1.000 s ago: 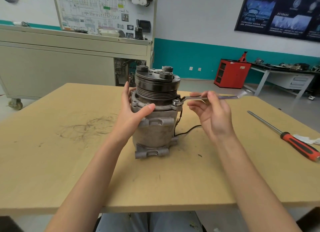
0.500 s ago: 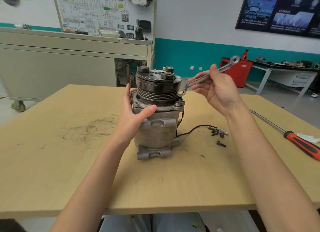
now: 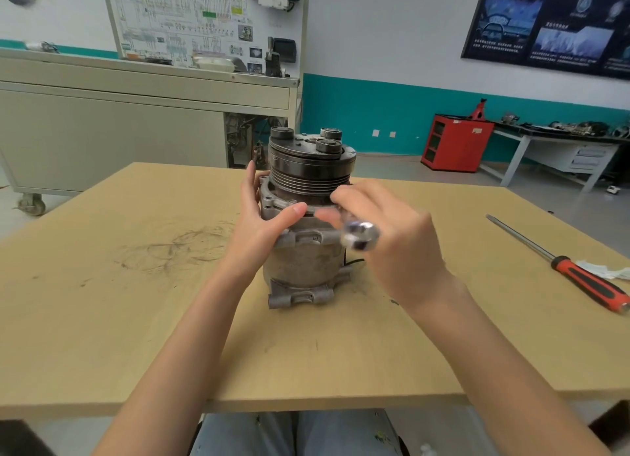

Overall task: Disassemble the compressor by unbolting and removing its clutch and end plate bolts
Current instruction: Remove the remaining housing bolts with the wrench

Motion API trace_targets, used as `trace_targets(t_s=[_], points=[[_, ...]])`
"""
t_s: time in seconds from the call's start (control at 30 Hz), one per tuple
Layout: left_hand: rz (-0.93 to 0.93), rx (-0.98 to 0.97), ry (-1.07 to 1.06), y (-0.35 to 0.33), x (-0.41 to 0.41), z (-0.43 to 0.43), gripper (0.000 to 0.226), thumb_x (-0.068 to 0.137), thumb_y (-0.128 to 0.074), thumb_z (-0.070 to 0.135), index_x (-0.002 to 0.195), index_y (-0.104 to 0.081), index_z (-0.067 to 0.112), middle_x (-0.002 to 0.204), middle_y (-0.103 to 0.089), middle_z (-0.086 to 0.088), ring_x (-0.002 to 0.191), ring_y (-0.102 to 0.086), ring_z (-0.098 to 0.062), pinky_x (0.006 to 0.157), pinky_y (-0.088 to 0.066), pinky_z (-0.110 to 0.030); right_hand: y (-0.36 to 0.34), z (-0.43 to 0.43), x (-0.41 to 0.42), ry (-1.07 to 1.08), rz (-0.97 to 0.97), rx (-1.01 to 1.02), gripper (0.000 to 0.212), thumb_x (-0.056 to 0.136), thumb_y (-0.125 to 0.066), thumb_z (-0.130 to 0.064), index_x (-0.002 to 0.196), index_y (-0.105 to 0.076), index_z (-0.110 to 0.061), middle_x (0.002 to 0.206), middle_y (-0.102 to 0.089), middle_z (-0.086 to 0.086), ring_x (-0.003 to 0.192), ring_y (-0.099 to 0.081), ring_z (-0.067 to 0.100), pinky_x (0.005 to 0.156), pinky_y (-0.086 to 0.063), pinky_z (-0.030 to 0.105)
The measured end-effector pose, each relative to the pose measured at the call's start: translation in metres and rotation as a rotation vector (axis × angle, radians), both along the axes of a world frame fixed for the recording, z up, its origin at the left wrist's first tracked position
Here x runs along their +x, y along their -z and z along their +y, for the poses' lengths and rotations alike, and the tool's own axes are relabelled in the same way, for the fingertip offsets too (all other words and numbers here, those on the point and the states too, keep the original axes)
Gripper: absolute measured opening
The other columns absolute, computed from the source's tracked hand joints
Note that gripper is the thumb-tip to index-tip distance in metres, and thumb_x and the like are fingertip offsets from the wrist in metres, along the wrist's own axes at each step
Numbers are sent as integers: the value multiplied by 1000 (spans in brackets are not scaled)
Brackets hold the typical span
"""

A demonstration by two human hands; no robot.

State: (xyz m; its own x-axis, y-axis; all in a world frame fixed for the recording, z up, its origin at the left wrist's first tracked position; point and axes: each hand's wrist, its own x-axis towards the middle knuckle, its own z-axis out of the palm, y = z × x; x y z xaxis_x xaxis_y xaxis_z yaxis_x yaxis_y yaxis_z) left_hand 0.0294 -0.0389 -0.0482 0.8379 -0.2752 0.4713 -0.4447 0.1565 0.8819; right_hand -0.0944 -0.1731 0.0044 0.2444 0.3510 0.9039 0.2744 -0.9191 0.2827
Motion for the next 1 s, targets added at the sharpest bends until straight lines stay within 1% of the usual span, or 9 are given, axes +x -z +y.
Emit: trace_targets(t_s=[0.07,0.2,0.33,0.47,0.53,0.73,0.8,0.9,1.0], points=[[0,3,1,0,0,0,110,67,-74,46,154,-7,32,123,-34,39,103,-41,32,88,-38,-3,5,6,2,26,-30,-50,24,87,-67,-24,78,-70,-2,71,-65,8,52,-58,18,43,-43,22],[9,3,-10,-1,-2,1,107,69,-71,45,153,-7,33,131,-35,31,115,-41,20,108,-35,-24,11,1,2,-29,-109,-43,33,90,-60,-25,79,-72,4,77,-71,14,60,-67,22,45,-53,28],[8,7,-13,-2,-1,0,107,68,-71,43,153,-7,32,125,-34,35,109,-38,28,104,-34,-20,16,0,-1,56,-210,-137,32,92,-61,-24,82,-72,4,82,-71,16,65,-69,23,50,-55,29],[0,0,-17,-2,-3,0,106,70,-70,41,153,-7,30,128,-35,32,125,-42,7,111,-35,-29,16,4,1,114,-189,-90,35,94,-56,-26,80,-71,2,80,-71,14,62,-67,21,46,-53,27],[-3,4,-17,-2,-3,0,106,69,-70,41,153,-7,30,127,-35,33,124,-42,8,110,-35,-27,17,5,2,130,-188,-75,36,95,-54,-26,80,-71,1,80,-71,14,62,-68,21,45,-53,27],[2,3,-4,1,2,-1,113,63,-74,49,153,-7,32,122,-33,39,104,-38,32,92,-37,-6,14,14,-1,175,-122,0,36,94,-54,-29,79,-71,-1,76,-69,11,58,-65,20,44,-50,24],[2,16,-8,2,4,-1,112,64,-74,48,153,-7,34,121,-32,41,99,-37,35,90,-37,-7,11,16,-3,172,-71,54,32,92,-58,-27,77,-69,-1,72,-66,10,53,-60,19,41,-45,23],[10,13,-6,1,3,-1,115,60,-76,51,152,-9,36,121,-32,42,103,-39,32,100,-37,-20,4,18,-1,180,-22,114,22,86,-68,-20,73,-67,-2,67,-61,10,47,-54,19,41,-38,19],[3,-3,-22,1,0,0,120,51,-68,54,153,-12,28,135,-37,25,117,-41,18,100,-34,-14,6,22,7,239,-44,82,17,80,-76,-12,71,-66,-3,64,-59,10,45,-51,17,41,-33,17]])
